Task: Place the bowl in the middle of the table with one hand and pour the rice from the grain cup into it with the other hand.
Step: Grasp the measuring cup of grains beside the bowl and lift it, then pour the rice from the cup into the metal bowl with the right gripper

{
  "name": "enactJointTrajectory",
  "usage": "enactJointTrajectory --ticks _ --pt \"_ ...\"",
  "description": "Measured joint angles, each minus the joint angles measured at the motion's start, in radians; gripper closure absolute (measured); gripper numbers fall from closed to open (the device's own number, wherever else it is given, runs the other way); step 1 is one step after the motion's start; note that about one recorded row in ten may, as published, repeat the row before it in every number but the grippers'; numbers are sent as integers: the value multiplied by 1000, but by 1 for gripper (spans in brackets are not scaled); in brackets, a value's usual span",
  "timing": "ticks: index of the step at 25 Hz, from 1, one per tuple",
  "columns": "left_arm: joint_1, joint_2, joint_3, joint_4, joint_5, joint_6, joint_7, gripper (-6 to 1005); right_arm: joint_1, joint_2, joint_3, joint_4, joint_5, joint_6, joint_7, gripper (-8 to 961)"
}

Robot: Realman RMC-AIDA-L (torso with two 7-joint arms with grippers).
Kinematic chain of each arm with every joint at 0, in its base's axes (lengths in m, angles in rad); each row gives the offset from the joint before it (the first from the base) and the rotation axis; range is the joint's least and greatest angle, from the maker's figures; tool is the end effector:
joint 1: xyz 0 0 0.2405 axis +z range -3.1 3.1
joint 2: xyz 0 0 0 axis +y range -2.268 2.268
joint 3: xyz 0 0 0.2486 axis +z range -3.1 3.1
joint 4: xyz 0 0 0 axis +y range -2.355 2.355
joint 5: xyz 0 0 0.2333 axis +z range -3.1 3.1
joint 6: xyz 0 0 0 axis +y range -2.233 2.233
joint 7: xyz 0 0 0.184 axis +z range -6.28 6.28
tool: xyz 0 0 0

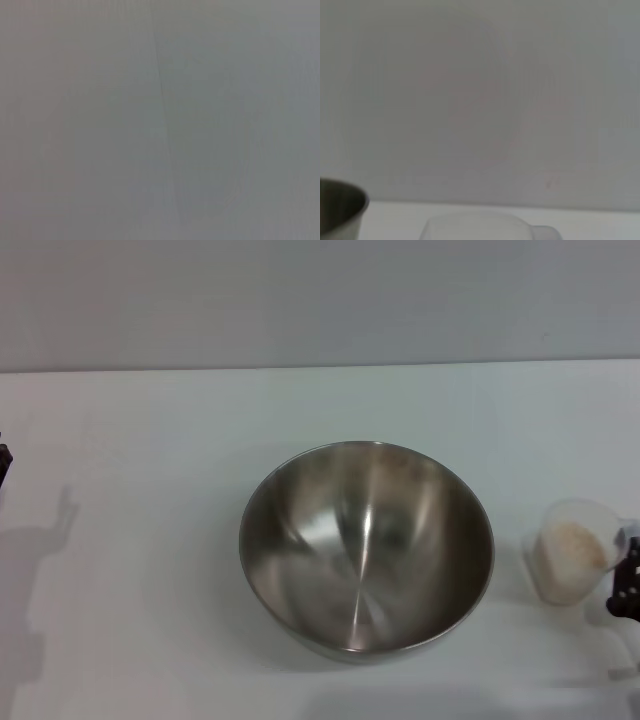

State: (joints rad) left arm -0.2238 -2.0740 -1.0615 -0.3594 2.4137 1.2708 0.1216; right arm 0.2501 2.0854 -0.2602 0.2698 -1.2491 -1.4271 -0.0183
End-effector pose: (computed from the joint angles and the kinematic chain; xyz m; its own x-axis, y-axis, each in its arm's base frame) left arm -0.3435 0.3373 0.0068 0.7943 -0.1759 0.5815 0.5971 0.0492 -0.8007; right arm 0.3657 0.2621 -0.0628 0.7339 -0.0309 -0.6785 -0.6775 -0.1045 -0.7281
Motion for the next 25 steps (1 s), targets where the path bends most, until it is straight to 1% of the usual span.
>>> enactJointTrajectory --ticks 5,8,12,15,19,22,25 --pt "-1 0 5 1 0 -5 0 166 -30 -2 0 0 -2 -115 -3 945" --pt "-1 0 10 1 -1 -6 2 166 -46 -3 -1 -4 -6 -213 -6 944" --pt "0 0 15 1 0 -7 3 166 -44 -4 0 -33 -3 -322 -7 945" --pt "5 0 23 1 0 -7 2 166 -12 -3 8 -70 -1 -349 -9 945" --pt "9 0 31 5 -2 -7 -1 166 61 -3 16 -91 -5 -352 -55 944" --pt "9 -1 38 8 -4 -7 -2 166 121 -2 0 -87 -10 -346 -165 944" --pt "9 -1 38 10 -5 -7 -2 166 174 0 -44 -64 -18 -325 -305 945"
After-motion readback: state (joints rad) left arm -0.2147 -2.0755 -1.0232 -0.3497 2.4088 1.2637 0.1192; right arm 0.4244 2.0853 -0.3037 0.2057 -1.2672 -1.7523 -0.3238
